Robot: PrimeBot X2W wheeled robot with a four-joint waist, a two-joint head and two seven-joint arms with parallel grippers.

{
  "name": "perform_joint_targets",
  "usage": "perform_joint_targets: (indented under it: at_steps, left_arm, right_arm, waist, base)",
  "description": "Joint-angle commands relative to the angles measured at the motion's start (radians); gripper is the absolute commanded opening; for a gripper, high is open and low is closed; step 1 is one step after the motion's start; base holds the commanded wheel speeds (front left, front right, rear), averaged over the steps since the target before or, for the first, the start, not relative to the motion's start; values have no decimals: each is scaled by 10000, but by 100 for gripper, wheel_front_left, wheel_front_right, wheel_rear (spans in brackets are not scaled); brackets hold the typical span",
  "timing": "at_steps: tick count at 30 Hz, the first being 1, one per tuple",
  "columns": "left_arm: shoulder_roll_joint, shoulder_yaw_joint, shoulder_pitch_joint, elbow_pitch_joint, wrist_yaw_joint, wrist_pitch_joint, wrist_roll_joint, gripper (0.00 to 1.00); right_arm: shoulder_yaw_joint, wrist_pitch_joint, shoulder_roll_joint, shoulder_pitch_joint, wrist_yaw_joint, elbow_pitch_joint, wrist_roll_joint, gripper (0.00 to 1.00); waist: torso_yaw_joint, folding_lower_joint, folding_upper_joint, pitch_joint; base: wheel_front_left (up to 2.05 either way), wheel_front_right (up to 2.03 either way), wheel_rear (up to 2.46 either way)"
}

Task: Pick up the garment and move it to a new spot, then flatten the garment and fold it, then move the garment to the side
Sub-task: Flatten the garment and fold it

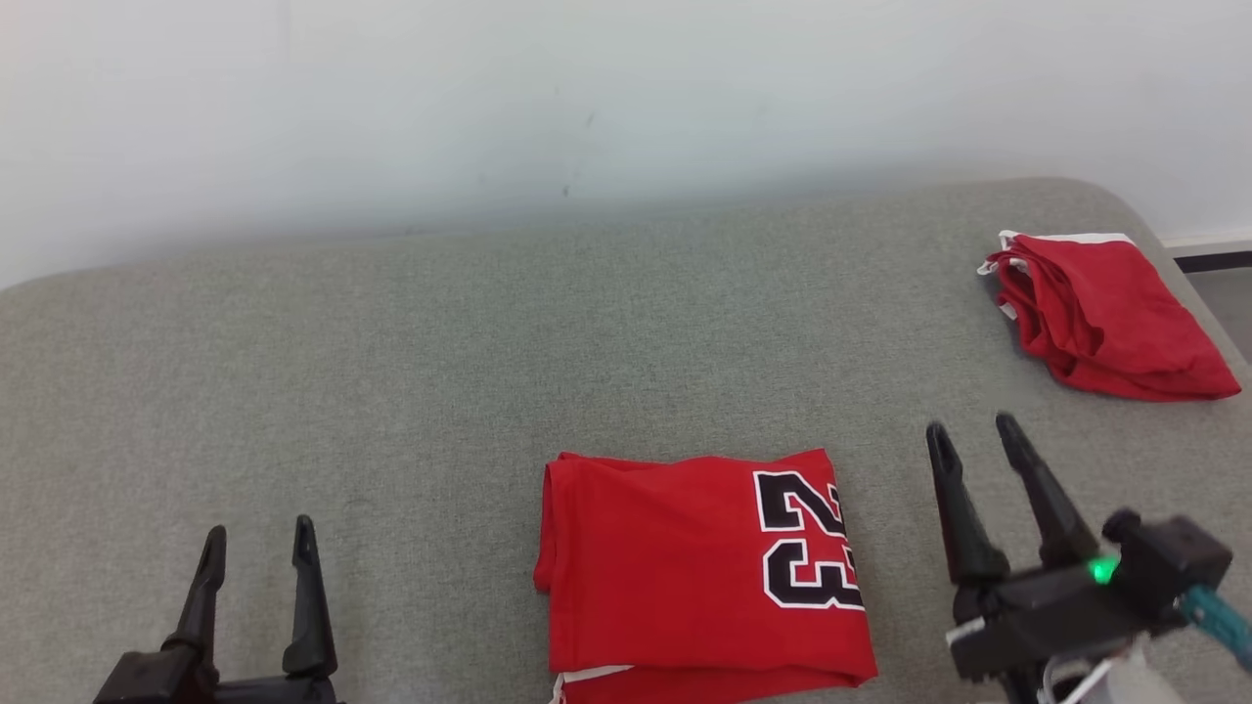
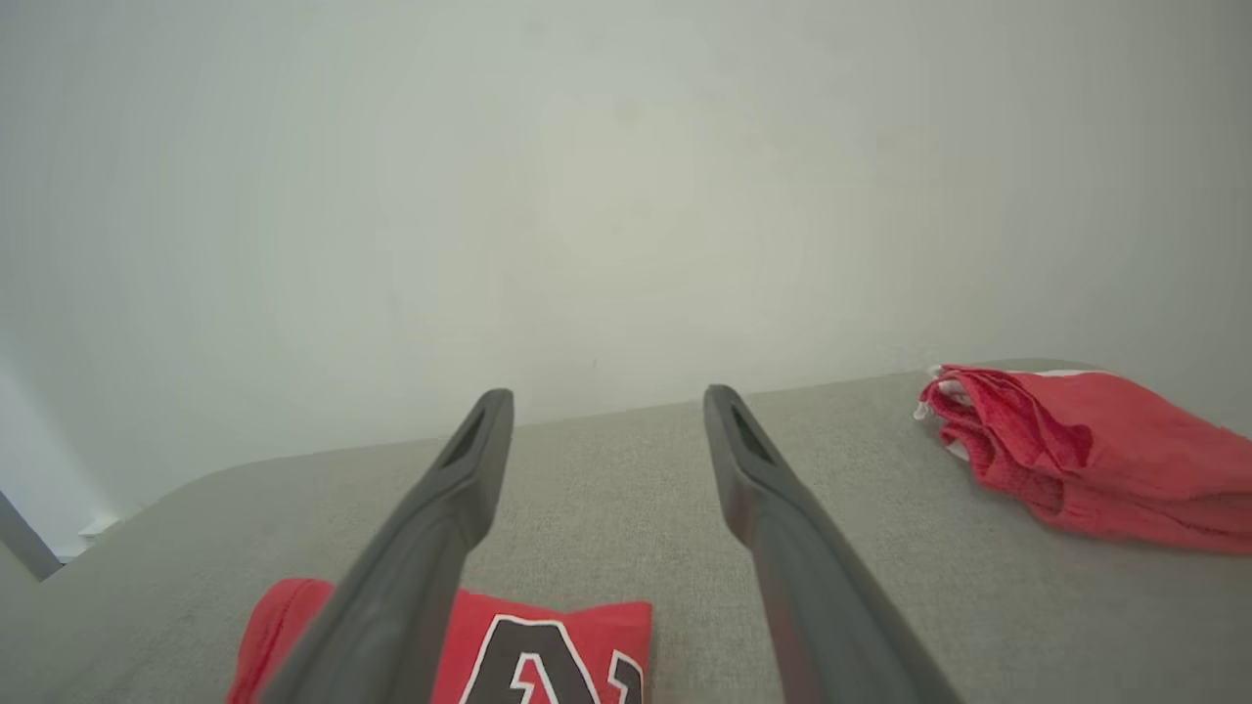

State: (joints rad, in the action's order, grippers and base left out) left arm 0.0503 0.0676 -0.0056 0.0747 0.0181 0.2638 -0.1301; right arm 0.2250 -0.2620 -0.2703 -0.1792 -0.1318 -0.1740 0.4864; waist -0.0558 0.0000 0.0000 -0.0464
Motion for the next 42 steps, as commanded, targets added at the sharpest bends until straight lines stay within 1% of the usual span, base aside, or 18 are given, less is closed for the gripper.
perform_joint_targets:
  at_steps: [1,7,15,22,30,42]
  left_arm:
    - [3,72,181,-43,35,2,60,100]
    - [13,153,521,-132,130,3,331,100]
    - [19,28,1034,-413,230,2,568,100]
    - [17,-54,1350,-468,279,2,555,100]
    - [13,-76,1258,-365,198,3,376,100]
    - [10,-55,1195,-407,166,3,335,100]
  right_arm:
    - [-87,-25,155,355,28,105,-65,100]
    - [-646,-22,575,1386,28,475,-484,100]
    - [-752,-22,688,2039,28,824,-874,100]
    - [-698,-23,620,2083,28,824,-957,100]
    - [-692,-23,596,1931,28,704,-1009,100]
    - [-603,-23,622,1909,28,536,-957,100]
  waist:
    - [-63,0,0,76]
    - [-138,0,0,312]
    - [-33,0,0,465]
    - [176,0,0,513]
    - [367,0,0,544]
    - [318,0,0,537]
  base:
    - [0,0,0]
    - [0,0,0]
    - [0,0,0]
    - [0,0,0]
    - [0,0,0]
    - [0,0,0]
